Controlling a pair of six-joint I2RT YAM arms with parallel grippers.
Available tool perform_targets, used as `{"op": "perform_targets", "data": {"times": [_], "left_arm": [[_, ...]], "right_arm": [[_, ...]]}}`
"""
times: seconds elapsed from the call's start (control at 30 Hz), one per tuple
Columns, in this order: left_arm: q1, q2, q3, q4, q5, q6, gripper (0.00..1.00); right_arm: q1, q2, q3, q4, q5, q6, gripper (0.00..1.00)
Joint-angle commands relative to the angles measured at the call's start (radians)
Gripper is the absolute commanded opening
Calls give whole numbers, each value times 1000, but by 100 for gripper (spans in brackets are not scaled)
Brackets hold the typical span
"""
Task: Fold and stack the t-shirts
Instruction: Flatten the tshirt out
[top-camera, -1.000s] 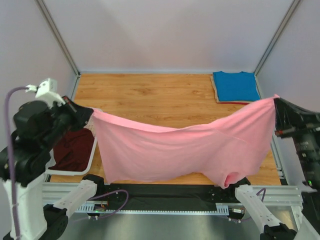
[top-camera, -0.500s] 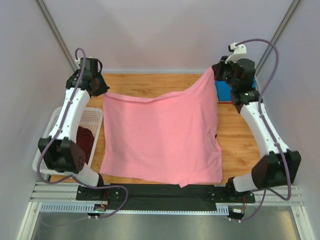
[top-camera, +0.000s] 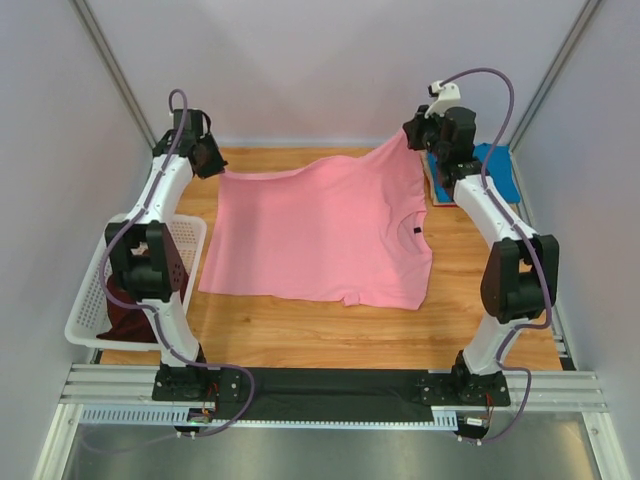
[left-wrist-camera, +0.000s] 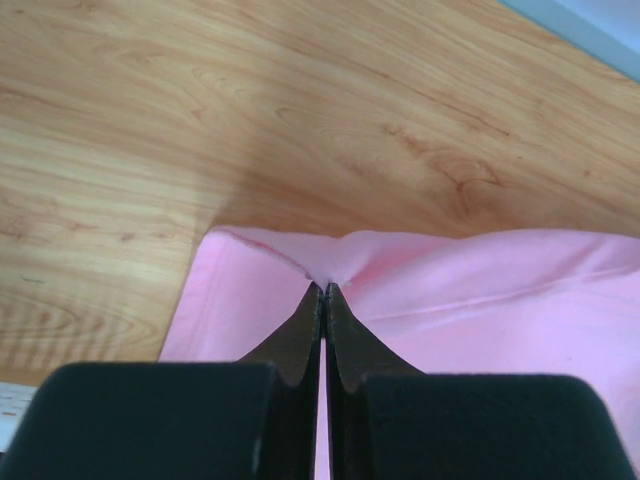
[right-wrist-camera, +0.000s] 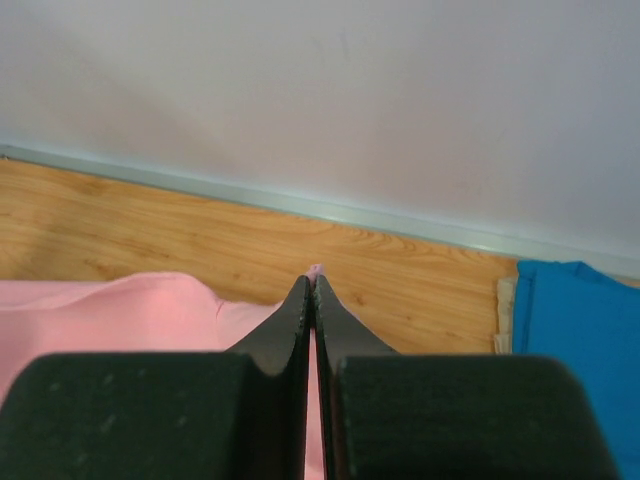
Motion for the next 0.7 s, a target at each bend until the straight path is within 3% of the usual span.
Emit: {"op": "perform_targets", "data": {"times": [0.0, 0.2, 0.4, 0.57, 0.67], "left_arm": [[6, -88, 48, 42, 44, 37, 0], [6, -364, 34, 15, 61, 14, 0], [6, -632, -28, -48, 101, -64, 0], [6, -842, -77, -99, 151, -118, 0], [6, -914, -17, -169, 156, -103, 0]], "right_arm": [[-2, -30, 161, -4, 21, -10, 0], [1, -253, 269, -270, 62, 0, 0], [-2, -574, 226, -446, 88, 21, 0], [0, -805, 205, -600, 47, 41, 0], [-2, -913, 220, -654, -16, 1, 0]]}}
